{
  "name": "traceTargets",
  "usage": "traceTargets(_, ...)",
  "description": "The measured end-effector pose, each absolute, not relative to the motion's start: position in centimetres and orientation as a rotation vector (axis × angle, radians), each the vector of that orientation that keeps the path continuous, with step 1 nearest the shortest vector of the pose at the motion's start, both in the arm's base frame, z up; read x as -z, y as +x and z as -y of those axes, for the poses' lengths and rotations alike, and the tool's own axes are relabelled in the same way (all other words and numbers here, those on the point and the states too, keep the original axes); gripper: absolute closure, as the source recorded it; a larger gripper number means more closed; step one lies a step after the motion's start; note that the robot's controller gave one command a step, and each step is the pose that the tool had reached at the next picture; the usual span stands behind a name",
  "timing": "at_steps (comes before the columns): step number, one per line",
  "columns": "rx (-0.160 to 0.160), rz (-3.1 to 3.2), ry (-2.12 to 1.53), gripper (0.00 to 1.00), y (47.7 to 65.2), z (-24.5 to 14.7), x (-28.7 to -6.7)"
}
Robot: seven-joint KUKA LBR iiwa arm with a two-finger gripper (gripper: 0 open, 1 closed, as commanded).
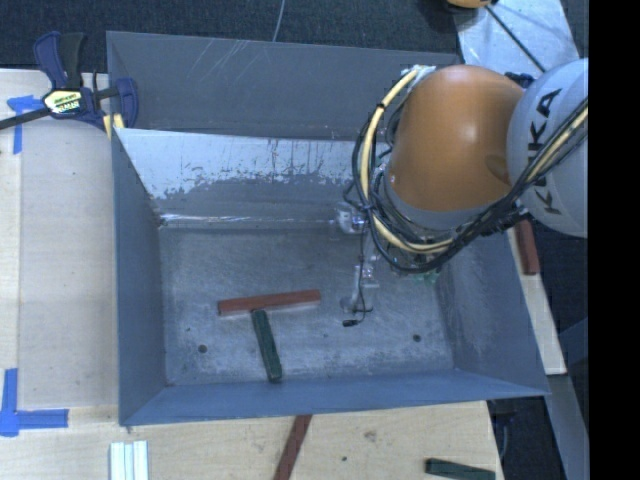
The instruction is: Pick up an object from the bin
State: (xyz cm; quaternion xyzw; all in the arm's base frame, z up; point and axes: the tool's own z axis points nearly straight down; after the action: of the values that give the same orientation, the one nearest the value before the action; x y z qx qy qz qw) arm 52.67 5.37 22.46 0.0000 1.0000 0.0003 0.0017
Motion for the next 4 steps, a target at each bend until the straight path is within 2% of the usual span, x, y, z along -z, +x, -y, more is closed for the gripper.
traceTargets(1,0.000,-3.131,-0.129,0.00,53.3,-6.8,-17.6)
traceTargets(2,-0.002,-3.127,-0.124,0.00,58.9,-7.0,-11.4)
traceTargets(3,0.002,-3.100,-0.458,1.00,54.0,-8.1,-7.3)
traceTargets(4,-0.001,-3.101,-0.455,0.00,54.0,-8.2,-7.2)
